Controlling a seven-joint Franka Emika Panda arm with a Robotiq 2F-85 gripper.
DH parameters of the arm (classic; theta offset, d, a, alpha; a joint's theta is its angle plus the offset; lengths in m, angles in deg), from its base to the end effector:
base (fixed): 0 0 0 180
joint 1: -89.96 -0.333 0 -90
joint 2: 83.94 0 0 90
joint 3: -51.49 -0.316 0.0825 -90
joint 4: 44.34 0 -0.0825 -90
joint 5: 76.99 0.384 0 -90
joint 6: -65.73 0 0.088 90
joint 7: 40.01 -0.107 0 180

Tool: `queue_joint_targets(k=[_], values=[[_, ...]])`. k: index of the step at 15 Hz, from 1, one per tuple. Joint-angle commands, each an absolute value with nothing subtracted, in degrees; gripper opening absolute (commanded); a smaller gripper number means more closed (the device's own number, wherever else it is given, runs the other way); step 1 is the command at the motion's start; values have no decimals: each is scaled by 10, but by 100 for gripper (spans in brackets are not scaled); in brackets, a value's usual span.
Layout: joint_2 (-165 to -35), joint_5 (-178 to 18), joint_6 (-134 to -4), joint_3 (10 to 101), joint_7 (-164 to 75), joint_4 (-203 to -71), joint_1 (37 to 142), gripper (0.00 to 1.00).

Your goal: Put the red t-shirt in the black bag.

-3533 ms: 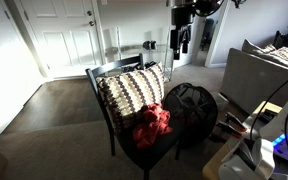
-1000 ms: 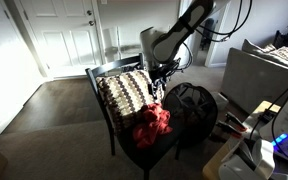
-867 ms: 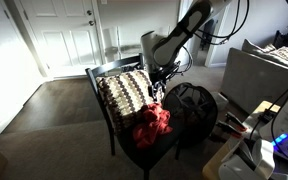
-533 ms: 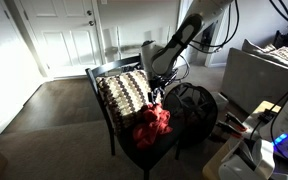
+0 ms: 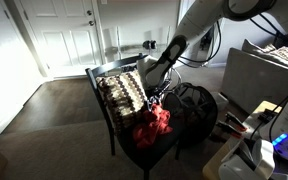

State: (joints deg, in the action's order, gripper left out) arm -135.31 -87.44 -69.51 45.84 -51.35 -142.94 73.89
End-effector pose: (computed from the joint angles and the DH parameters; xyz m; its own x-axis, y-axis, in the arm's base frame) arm 0.5782 0.2266 0.0510 0.9299 0.2794 -0.2394 0.3021 -0.9512 0.0636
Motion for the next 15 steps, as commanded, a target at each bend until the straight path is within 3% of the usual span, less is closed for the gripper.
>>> queue_joint_targets(k=[1,5,6,7,15], values=[[-1409,-853,-662,453,-490,-1359,734,100],[-1447,-851,-661,450,-484,-1314,731,100],[-1454,-853,-664,451,-482,-1306,730,93],[-1459,-853,-669,449,-476,-1299,731,74],[-1464,-858,-665,469,-490,-1278,724,20]])
